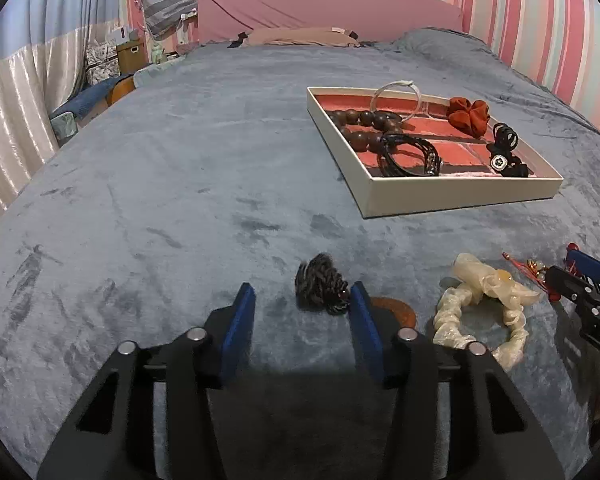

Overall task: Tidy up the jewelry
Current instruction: 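Grasp the dark tassel pendant with the left gripper while the right grasps the red string charm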

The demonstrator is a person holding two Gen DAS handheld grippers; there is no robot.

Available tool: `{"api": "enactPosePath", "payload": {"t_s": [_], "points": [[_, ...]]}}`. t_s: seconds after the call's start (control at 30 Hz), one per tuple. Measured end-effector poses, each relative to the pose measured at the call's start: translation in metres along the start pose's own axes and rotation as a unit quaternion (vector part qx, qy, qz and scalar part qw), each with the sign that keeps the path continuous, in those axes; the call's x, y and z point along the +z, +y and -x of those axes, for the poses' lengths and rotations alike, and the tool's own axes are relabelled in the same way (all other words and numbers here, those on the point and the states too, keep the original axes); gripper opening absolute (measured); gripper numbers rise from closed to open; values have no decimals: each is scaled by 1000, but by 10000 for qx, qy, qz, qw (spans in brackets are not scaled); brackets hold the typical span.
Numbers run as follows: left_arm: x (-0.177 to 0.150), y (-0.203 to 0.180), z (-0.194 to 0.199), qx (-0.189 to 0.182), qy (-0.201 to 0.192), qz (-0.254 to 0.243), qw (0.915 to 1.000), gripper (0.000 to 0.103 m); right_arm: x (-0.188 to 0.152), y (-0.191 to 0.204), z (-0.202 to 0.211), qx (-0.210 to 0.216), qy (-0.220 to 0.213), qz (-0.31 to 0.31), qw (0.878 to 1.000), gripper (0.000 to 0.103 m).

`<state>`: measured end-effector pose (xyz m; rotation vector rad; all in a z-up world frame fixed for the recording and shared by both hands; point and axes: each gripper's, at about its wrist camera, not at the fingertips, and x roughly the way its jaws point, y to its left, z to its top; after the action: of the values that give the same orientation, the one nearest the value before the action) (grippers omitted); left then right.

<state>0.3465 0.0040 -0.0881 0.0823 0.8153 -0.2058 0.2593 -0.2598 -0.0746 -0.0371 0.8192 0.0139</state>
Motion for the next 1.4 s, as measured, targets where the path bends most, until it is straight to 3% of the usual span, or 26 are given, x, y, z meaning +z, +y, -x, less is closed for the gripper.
{"api": "enactPosePath", "payload": {"t_s": [0.37,0.73,1.4], "points": [[2,1,-4,-128,23,20,9999,39,-1,6,-3,133,87,117,9998,25],[0,2,-4,-298,11,52,9995,15,-1,10,-2,229,33,214,9995,6],[1,12,14,-411,-308,254,9984,4,4,0,12,454,-263,-8,9986,5]]}}
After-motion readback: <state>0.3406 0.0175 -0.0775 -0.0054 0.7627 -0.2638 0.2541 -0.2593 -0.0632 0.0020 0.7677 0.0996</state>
